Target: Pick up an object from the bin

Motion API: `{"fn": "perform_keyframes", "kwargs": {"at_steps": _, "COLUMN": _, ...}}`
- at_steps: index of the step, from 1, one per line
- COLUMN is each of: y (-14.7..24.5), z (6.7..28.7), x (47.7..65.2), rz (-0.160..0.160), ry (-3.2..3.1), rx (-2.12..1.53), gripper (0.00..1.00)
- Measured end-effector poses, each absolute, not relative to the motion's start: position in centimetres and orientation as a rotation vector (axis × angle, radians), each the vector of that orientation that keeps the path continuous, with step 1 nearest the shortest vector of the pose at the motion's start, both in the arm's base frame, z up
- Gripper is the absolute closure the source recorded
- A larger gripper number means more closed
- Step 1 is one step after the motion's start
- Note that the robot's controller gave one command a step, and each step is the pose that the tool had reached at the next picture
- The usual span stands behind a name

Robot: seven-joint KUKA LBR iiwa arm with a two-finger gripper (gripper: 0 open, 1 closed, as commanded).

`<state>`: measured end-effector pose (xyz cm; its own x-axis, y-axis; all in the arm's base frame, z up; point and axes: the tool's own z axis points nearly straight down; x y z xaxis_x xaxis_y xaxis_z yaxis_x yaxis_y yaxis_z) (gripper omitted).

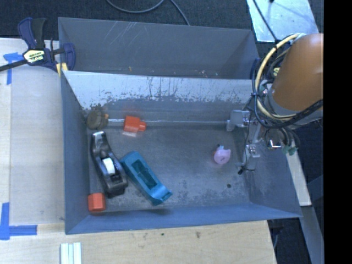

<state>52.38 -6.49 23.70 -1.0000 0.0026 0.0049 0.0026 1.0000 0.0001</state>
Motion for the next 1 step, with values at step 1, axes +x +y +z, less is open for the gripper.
{"fn": "perform_keyframes", "kwargs": {"at_steps": 1, "y": -6.47, "z": 24.15, "x": 52.53, "rz": 0.001, "ry": -3.145, "rx": -0.001, "gripper": 0.0}}
